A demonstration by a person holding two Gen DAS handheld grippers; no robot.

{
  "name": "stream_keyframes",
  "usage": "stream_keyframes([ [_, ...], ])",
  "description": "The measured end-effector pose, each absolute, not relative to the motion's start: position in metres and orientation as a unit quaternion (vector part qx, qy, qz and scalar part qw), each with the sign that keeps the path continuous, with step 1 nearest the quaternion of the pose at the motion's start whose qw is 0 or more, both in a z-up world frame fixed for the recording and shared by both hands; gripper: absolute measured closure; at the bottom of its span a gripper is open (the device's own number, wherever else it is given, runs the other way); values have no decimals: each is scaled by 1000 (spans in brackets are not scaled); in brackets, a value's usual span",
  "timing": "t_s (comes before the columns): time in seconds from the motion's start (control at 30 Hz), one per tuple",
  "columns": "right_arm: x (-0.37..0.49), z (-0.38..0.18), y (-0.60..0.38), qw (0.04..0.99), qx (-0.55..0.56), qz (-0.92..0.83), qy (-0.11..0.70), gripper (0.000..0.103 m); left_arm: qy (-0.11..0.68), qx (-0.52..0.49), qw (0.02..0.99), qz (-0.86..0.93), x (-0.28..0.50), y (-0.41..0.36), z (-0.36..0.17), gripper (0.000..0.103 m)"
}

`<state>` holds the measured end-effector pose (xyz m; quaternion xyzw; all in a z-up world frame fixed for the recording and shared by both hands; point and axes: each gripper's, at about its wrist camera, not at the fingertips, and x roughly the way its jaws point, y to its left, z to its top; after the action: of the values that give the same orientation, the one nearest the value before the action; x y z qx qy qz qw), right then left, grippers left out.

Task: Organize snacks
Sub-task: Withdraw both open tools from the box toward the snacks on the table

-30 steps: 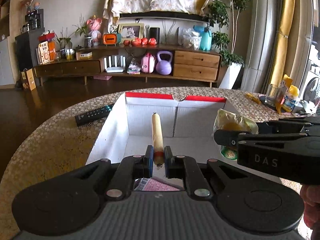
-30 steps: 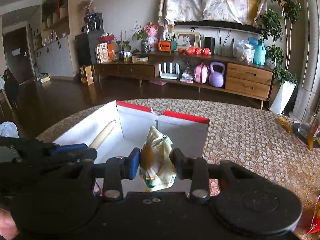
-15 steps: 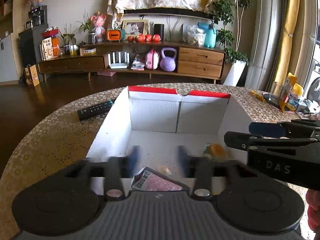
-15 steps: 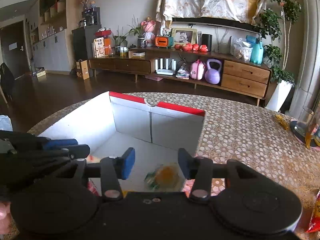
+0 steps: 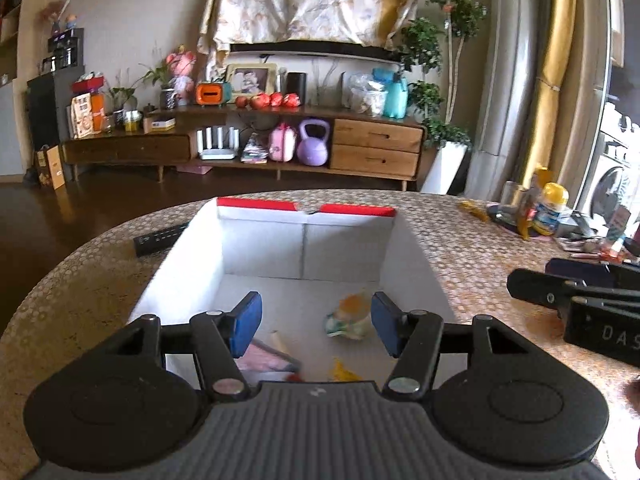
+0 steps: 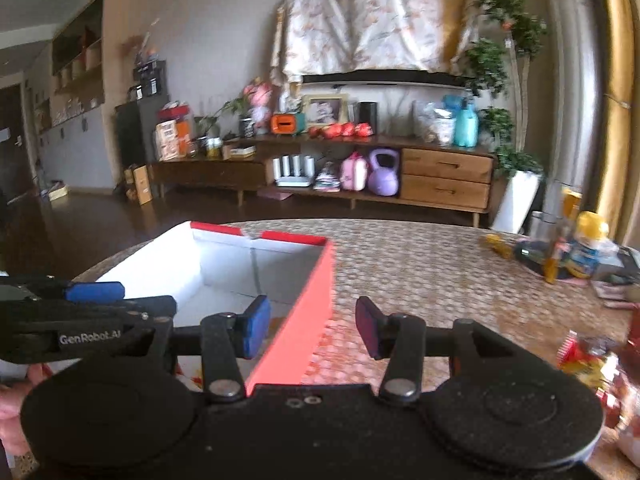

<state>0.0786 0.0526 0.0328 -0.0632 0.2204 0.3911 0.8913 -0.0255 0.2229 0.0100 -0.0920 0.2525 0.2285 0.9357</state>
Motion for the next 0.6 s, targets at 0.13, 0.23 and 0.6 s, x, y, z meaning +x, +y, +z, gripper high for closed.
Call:
stream_keyframes([
  [0.13,80,31,30,900,-57,372,219,57,246,-85,941,215,-21,205,17,43],
  [0.23,82,30,16,906,-51,360,217,57,240,-78,946,204,-18,192,22,38],
  [0.6,91,14,-44,926,-44,305,216,57,234,-61,960,145,1,138,26,37],
])
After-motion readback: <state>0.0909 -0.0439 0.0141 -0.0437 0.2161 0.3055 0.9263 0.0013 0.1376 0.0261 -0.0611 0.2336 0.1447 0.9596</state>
